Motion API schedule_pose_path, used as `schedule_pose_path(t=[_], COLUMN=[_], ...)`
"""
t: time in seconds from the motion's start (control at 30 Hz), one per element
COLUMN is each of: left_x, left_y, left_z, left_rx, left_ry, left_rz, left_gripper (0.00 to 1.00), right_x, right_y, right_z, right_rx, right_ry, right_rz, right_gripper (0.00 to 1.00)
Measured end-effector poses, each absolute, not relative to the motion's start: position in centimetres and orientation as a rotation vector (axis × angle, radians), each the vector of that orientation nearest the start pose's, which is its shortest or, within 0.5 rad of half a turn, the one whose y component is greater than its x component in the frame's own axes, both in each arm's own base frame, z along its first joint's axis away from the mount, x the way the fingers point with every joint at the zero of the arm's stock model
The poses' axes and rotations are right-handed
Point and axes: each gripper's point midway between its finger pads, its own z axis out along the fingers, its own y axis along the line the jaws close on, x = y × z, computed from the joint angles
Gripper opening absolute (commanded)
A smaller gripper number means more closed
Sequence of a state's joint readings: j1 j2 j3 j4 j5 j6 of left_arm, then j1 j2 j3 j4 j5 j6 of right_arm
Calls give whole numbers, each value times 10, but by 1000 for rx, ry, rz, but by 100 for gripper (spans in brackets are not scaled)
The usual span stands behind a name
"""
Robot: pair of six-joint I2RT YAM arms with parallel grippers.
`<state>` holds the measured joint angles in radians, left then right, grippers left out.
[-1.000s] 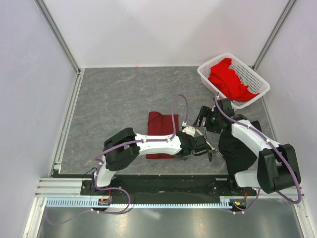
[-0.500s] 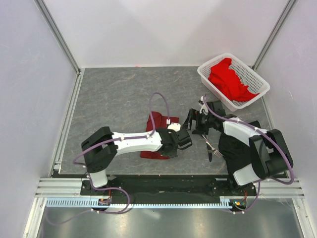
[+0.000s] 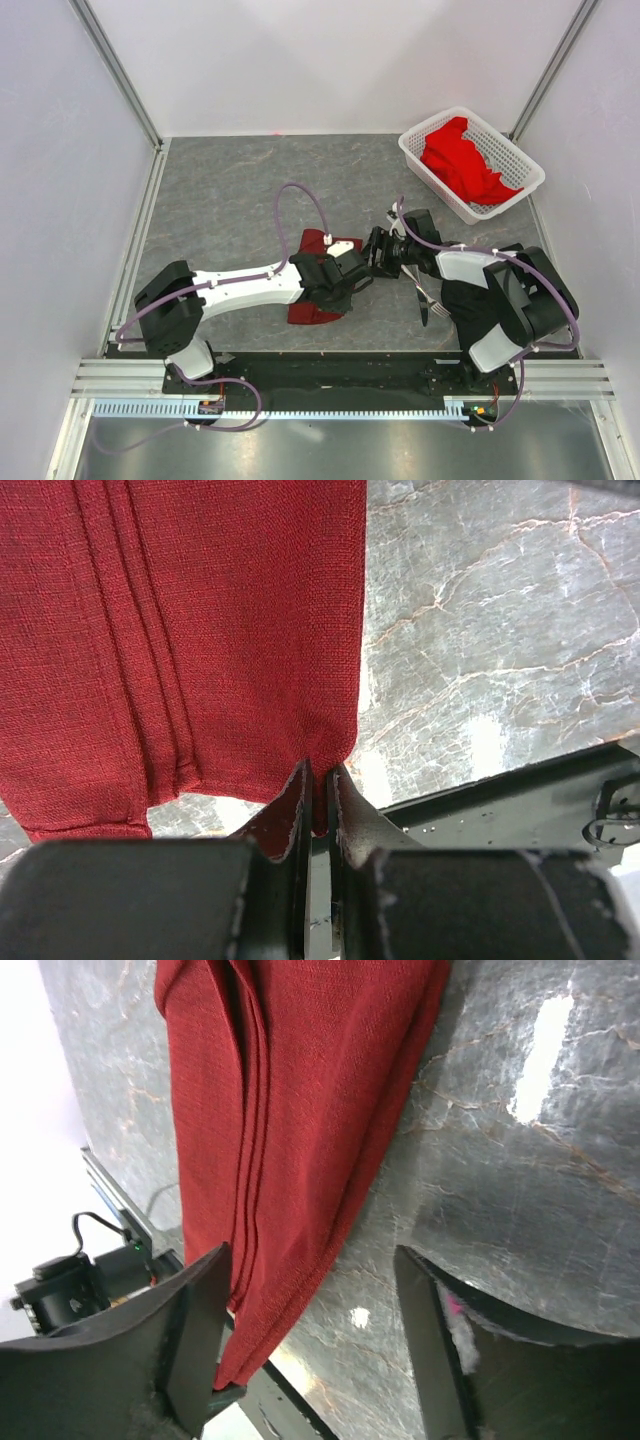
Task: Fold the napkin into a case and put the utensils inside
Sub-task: Fold the 2/3-rectangle-folded napkin at the center of the board.
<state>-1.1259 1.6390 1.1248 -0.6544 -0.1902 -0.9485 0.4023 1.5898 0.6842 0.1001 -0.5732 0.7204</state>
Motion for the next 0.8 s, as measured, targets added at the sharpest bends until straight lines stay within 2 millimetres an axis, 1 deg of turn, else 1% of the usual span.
schedule_pose_path(t=[0.1, 0.13, 0.2, 0.23, 0.37, 0.43, 0.5, 0.63, 0.67, 0.7, 0.8], left_x=[153, 154, 154, 154, 153, 152, 151, 150, 150, 149, 149], left_y=[-321, -322, -324, -324, -327, -328, -328, -328, -329, -330, -332], left_z=[69, 71, 74, 76, 79, 79, 78, 77, 77, 77, 78], left_rx=[185, 183, 181, 181, 183, 184, 186, 188, 189, 190, 192], left_ry=[2751, 2749, 2743, 2740, 2739, 2740, 2743, 2748, 2749, 2750, 2750], left_rz=[-366, -376, -394, -403, -432, -439, -441, -447, -453, -458, -475], left_gripper=[2, 2, 2, 2, 2, 2, 2, 2, 2, 2, 3], right_x=[271, 271, 273, 274, 276, 277, 278, 278, 277, 277, 277], right_y=[246, 247, 248, 249, 251, 252, 252, 252, 251, 251, 251], right_z=[51, 50, 48, 47, 42, 42, 42, 39, 38, 37, 33], right_rx=[125, 129, 138, 141, 161, 162, 161, 158, 159, 159, 156], right_ry=[2543, 2538, 2535, 2534, 2533, 2531, 2528, 2532, 2535, 2538, 2545], right_rz=[1199, 1205, 1214, 1218, 1231, 1233, 1233, 1229, 1228, 1226, 1222], right_gripper=[67, 63, 60, 55, 48, 42, 39, 28, 24, 16, 0])
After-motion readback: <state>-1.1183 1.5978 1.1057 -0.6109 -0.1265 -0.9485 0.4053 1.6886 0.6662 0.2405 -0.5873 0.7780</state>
